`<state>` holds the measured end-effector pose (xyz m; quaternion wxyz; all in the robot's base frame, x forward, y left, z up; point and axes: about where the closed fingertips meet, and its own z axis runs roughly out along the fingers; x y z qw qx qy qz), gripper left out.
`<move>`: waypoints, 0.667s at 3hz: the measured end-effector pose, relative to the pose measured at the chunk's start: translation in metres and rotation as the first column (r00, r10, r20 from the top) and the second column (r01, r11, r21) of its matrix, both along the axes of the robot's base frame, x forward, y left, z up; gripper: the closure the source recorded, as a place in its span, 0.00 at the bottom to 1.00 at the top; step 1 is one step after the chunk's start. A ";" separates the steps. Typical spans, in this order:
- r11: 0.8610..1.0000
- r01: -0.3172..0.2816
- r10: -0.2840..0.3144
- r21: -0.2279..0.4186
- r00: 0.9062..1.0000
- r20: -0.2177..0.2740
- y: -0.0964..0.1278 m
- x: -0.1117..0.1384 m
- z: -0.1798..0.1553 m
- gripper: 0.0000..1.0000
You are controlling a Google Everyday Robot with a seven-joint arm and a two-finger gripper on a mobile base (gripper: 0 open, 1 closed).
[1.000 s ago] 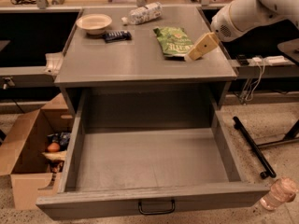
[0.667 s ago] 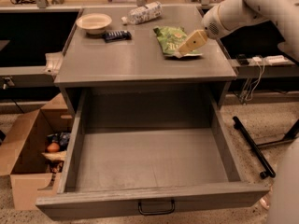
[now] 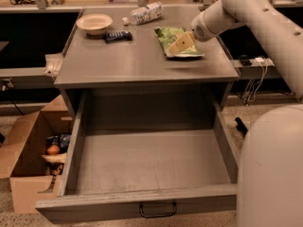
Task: Place green jalapeno chip bag into top drawer
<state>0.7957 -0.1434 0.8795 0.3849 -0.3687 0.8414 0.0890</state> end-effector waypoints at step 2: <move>0.999 0.050 -0.048 0.019 0.997 -0.068 0.023 0.021 -0.023 0.00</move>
Offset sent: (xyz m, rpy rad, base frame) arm 0.0342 0.0374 -0.0275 0.0474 0.1051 -0.0735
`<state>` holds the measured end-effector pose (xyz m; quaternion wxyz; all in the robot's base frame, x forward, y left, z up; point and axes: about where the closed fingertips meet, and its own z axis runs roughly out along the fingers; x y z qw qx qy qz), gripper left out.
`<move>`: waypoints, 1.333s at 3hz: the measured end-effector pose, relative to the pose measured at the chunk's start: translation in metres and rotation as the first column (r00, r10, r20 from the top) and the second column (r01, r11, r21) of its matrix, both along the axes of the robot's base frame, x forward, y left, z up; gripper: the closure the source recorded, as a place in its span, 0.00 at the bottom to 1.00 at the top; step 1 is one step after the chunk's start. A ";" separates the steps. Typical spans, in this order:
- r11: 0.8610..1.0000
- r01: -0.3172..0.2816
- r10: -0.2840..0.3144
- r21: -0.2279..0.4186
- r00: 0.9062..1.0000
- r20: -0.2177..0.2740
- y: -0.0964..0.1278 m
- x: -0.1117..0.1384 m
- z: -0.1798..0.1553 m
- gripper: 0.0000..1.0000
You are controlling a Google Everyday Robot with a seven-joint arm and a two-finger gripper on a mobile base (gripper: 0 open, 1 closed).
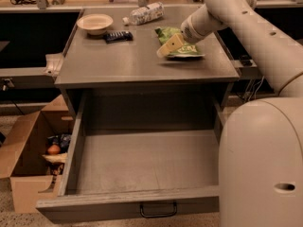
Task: Place green jalapeno chip bag into top drawer
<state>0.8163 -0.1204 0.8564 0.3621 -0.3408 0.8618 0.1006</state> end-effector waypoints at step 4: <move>0.999 -0.007 0.008 0.052 1.000 -0.018 0.017 0.001 -0.011 0.65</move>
Offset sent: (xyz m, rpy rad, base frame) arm 0.0137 0.0186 -0.0271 0.0224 0.0850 -0.0486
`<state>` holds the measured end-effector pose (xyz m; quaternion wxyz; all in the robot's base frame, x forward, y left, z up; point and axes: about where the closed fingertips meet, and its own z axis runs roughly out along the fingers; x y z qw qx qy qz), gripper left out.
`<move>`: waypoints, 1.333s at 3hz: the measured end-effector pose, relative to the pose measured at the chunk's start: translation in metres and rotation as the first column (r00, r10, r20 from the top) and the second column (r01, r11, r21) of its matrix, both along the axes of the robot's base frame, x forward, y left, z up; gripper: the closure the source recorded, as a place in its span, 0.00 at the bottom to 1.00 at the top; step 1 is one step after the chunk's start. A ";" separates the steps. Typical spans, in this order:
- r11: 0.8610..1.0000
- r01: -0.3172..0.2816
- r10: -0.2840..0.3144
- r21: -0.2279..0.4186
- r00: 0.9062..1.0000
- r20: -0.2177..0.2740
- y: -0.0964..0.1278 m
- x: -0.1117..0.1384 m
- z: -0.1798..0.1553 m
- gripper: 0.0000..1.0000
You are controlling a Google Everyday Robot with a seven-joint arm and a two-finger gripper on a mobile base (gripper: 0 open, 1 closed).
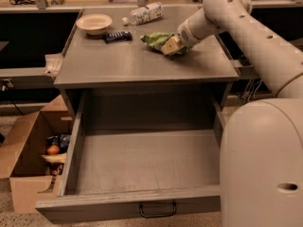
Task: Place green jalapeno chip bag into top drawer
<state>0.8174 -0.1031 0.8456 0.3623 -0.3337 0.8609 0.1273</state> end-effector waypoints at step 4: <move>0.964 -0.200 0.129 0.174 0.927 0.351 -0.029 -0.095 0.122 1.00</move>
Offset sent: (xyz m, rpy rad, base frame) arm -0.1624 -0.0355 0.1932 0.2514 -0.5982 0.3576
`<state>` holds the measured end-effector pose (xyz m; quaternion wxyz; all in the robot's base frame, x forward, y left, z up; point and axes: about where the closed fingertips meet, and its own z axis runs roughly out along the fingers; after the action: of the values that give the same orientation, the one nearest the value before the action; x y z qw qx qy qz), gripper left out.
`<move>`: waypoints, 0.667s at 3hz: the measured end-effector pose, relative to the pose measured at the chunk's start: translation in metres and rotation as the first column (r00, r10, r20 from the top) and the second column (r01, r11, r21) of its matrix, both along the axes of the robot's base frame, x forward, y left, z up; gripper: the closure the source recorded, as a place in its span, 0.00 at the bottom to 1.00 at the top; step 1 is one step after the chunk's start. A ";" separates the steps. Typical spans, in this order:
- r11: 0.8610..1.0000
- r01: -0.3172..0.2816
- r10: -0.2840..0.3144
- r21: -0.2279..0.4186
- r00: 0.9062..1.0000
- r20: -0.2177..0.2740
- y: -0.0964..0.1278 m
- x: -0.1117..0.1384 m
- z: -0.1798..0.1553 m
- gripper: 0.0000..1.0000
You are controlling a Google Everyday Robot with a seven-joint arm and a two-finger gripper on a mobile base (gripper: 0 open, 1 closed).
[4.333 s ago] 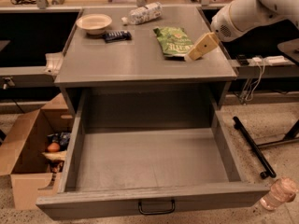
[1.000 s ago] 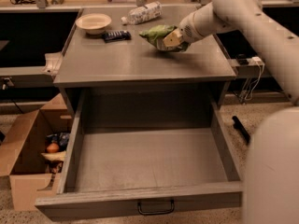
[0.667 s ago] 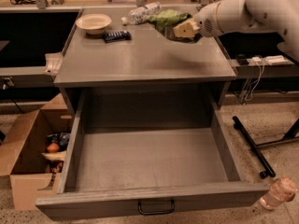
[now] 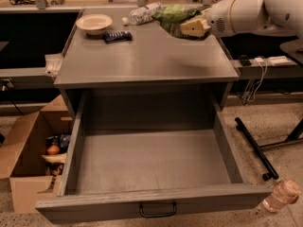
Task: Place green jalapeno chip bag into top drawer
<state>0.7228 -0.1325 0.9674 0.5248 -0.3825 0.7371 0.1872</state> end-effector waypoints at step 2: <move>0.967 -0.246 0.246 -0.071 0.969 -0.010 0.019 -0.045 -0.016 1.00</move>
Offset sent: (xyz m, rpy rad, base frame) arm -0.1572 0.0216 -0.0594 -0.2453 0.0762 0.6833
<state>0.6775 -0.1133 0.9518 0.4830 -0.4895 0.6904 0.2245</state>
